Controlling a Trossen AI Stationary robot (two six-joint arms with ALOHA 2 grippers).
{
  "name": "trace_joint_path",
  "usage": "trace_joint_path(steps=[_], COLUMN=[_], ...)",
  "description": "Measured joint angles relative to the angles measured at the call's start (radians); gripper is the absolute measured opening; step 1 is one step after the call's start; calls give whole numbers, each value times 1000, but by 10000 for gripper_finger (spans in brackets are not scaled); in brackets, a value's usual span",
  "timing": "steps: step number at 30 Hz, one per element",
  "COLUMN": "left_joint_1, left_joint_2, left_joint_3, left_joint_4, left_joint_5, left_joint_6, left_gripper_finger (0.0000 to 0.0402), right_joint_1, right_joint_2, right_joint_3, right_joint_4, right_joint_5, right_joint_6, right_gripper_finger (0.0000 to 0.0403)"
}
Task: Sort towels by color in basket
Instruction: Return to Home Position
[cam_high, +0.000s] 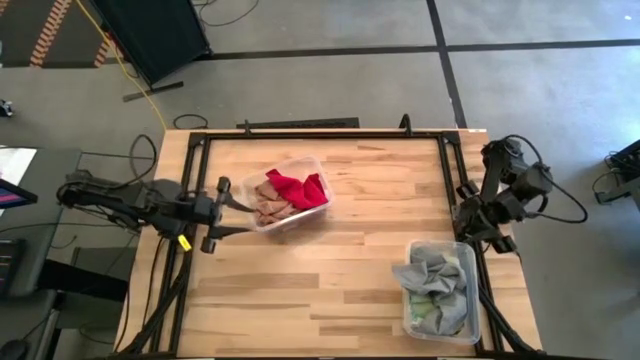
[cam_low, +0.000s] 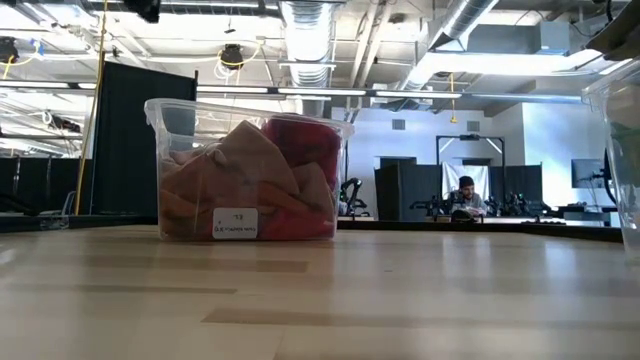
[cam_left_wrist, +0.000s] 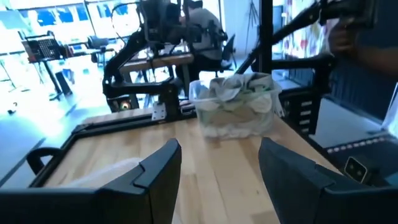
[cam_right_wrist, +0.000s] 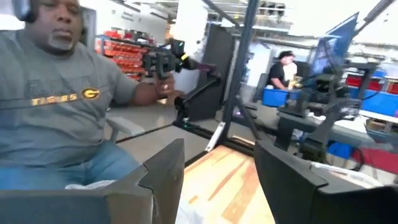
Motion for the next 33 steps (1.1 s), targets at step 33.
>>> trace_joint_path(steps=[33], left_joint_1=[0], left_joint_2=[-243], left_joint_3=[-230], left_joint_4=[23], left_joint_5=[21], left_joint_6=[-140], left_gripper_finger=[206], right_joint_1=[-59], right_joint_2=[1], right_joint_3=[-174], right_joint_4=[195], right_joint_5=[169], right_joint_6=[-20], right_gripper_finger=[169])
